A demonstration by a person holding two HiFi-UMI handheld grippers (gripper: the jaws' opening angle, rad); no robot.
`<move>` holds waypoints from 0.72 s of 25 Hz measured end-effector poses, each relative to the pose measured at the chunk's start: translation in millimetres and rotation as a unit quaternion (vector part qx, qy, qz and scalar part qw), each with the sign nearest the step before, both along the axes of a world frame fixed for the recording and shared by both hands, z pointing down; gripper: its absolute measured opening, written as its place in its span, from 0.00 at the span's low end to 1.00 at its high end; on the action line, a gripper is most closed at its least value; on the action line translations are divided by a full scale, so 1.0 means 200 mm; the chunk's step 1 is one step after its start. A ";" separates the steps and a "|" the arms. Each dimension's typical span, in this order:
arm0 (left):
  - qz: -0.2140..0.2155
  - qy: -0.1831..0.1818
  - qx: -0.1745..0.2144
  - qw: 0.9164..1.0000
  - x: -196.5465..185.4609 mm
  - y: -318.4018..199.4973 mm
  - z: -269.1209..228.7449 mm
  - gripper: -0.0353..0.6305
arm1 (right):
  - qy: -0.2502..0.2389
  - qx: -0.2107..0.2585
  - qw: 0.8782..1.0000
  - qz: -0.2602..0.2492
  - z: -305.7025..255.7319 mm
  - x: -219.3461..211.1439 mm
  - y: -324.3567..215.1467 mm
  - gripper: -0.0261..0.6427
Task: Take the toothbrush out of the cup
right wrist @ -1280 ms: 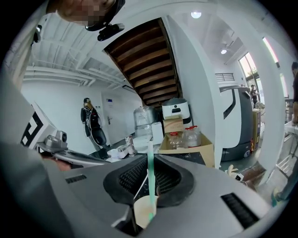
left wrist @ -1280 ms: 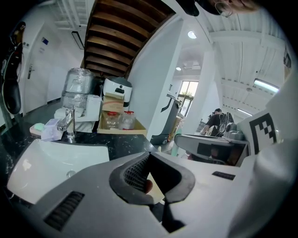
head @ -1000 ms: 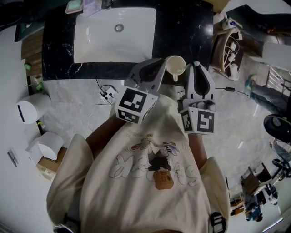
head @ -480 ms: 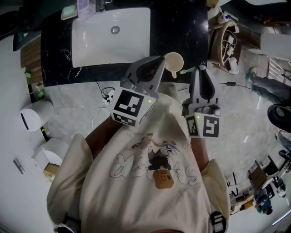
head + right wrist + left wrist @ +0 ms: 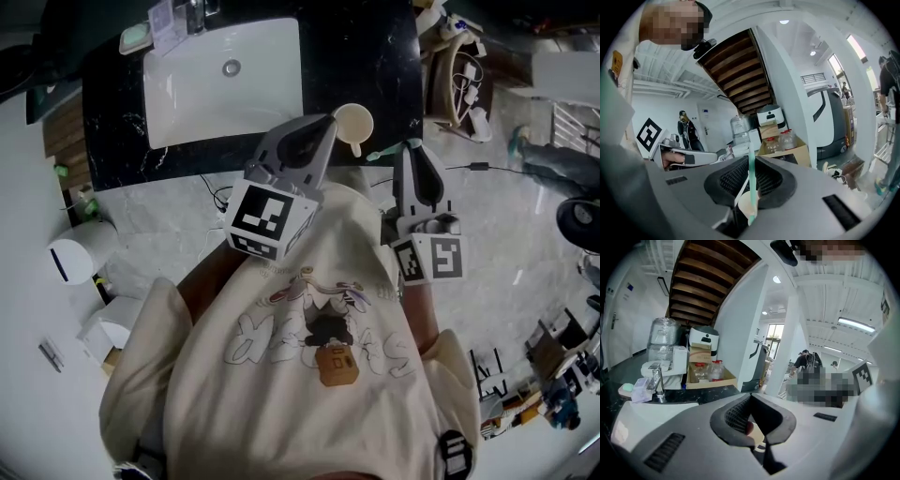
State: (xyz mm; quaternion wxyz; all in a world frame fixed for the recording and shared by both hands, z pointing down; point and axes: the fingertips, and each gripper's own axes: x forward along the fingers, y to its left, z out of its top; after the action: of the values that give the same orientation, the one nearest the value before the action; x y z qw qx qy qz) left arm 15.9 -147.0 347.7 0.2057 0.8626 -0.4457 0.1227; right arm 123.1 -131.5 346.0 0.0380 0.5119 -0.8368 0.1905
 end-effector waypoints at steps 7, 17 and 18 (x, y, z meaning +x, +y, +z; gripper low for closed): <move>-0.010 0.001 0.005 1.000 -0.02 0.00 0.00 0.06 | -0.047 -0.020 0.998 -0.041 0.01 -0.11 -0.01 0.12; -0.009 0.007 0.007 1.000 -0.03 0.02 0.04 0.06 | -0.067 -0.040 0.992 -0.094 0.04 -0.23 -0.02 0.12; -0.006 0.009 0.009 1.000 -0.05 0.02 0.03 0.06 | -0.064 -0.039 0.992 -0.099 0.04 -0.26 -0.01 0.12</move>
State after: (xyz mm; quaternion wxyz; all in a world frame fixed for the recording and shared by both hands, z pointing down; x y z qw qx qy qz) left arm 6.6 -142.2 354.2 0.2026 0.8627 -0.4502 0.1092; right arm 71.7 -133.4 354.4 0.0226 0.4116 -0.8760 0.2504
